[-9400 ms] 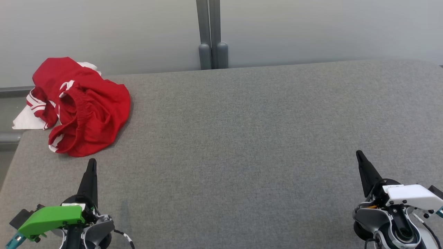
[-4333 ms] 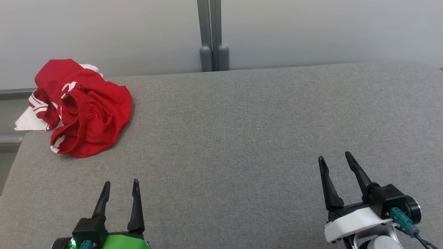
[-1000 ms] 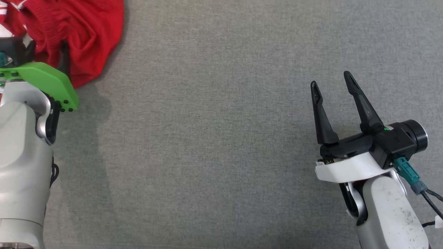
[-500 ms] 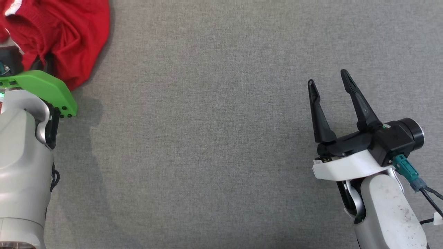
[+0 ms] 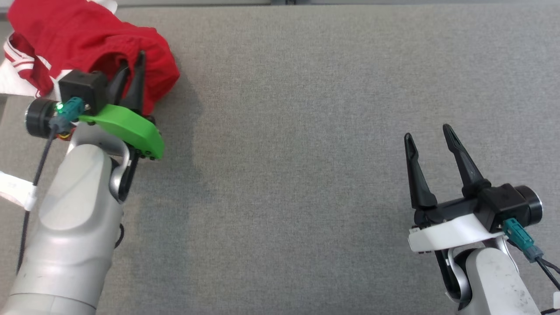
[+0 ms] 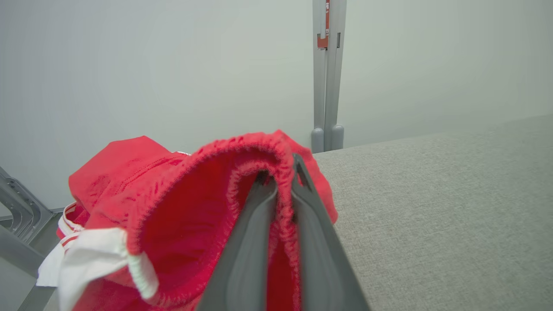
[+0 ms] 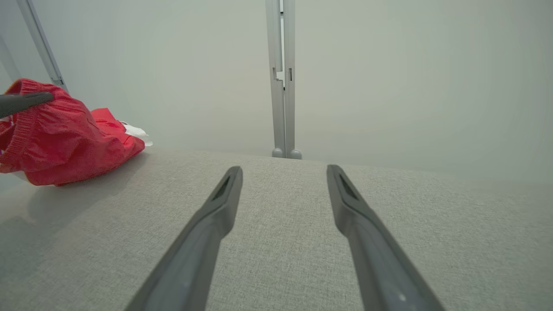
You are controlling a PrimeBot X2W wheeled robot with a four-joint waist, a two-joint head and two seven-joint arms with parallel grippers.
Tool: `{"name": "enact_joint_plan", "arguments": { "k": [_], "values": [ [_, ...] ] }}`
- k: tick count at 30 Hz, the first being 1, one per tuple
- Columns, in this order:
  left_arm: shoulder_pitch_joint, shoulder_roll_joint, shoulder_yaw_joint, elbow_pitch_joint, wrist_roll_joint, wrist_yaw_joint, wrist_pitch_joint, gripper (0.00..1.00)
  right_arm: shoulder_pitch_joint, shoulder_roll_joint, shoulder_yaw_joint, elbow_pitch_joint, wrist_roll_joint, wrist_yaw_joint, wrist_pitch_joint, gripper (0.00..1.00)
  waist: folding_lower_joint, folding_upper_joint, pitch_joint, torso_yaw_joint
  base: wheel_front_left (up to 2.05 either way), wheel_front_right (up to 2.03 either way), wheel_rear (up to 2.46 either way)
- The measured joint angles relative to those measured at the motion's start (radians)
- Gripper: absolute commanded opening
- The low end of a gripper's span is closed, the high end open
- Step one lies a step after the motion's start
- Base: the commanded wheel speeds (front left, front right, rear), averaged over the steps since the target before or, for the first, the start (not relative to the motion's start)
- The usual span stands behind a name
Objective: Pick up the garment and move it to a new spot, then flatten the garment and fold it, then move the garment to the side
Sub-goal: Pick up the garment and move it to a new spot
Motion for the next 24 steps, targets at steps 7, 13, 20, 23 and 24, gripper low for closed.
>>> {"name": "enact_joint_plan", "arguments": {
  "k": [7,13,20,23,24],
  "values": [
    [0.025,-0.072,-0.097,-0.190,-0.002,0.000,0.007,0.00,0.080,0.000,-0.028,0.013,0.002,0.000,0.000,1.00,0.0000,0.0000,-0.117,-0.028,0.00,0.00,0.00],
    [0.026,-0.161,-0.159,-0.374,-0.042,-0.001,0.031,0.00,0.115,0.000,-0.035,0.016,0.009,0.000,0.000,1.00,0.0000,0.0001,-0.189,-0.095,0.00,0.00,0.00],
    [0.111,-0.199,-0.182,-0.449,-0.201,0.072,0.114,0.00,0.119,0.000,-0.037,0.014,0.017,0.000,0.000,1.00,0.0000,0.0001,-0.200,-0.167,0.00,0.00,0.00],
    [0.163,-0.201,-0.195,-0.382,-0.208,0.125,0.139,0.00,0.114,0.000,-0.039,0.013,0.022,0.000,0.000,1.00,0.0000,0.0000,-0.184,-0.183,0.00,0.00,0.00],
    [0.182,-0.201,-0.195,-0.350,-0.209,0.139,0.141,0.00,0.111,0.000,-0.040,0.013,0.025,0.000,0.000,1.00,0.0000,0.0000,-0.177,-0.187,0.00,0.00,0.00]
  ]
}}
